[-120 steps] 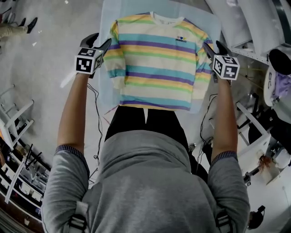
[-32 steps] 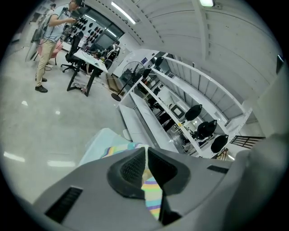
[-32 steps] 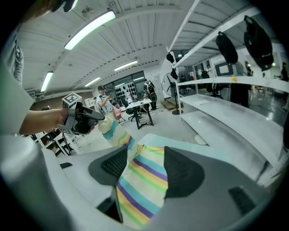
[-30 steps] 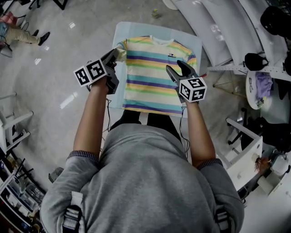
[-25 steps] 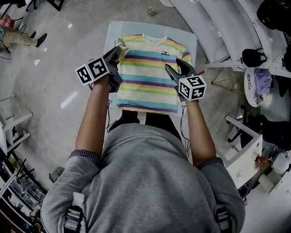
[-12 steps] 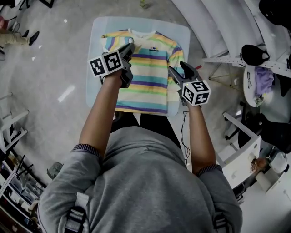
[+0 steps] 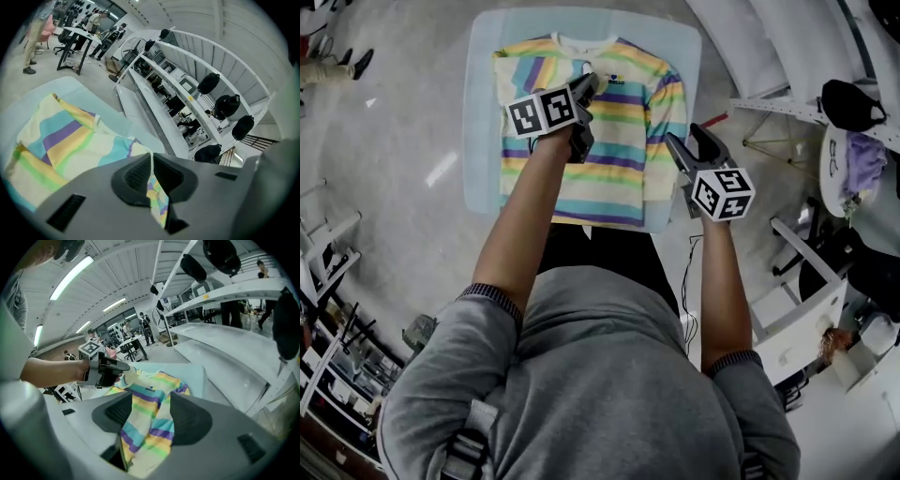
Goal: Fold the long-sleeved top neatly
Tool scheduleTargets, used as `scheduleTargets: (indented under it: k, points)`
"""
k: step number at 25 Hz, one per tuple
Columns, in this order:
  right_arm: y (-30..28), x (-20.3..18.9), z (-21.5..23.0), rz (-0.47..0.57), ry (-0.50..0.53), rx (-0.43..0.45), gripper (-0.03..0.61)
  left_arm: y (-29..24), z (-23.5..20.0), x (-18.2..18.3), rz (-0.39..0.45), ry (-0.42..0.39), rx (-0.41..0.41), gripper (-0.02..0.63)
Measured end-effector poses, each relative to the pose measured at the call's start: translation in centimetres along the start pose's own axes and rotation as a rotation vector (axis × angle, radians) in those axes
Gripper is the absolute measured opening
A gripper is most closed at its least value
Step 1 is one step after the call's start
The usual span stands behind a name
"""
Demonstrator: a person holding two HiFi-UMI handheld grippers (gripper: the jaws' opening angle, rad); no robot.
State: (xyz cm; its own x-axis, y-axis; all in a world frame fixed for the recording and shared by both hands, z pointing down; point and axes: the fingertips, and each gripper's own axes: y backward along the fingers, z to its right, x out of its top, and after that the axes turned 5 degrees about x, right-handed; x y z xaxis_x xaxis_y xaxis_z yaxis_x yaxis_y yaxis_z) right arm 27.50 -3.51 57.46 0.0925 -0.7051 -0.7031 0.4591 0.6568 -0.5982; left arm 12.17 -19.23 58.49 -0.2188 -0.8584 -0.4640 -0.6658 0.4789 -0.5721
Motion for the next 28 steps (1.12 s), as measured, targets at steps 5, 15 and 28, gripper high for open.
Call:
scheduleTargets:
  k: [5,15,28]
  points:
    - [0.5,-1.7,0.8,-0.014,-0.016,-0.002,0.268,-2.3,-0.2,-2.1,-0.004,0.029,-0.028,0.031]
    - [1.5,-4.4,1.5,-0.022,-0.046,-0.022,0.275,-2.9,0.2,-5.3,-0.048,-0.246,0.018,0.209]
    - [4.8,-4.8,-1.9,0.036,-0.081,-0.109,0.282,8.1,6.4,-6.3,-0.090,-0.599,-0.189,0.264]
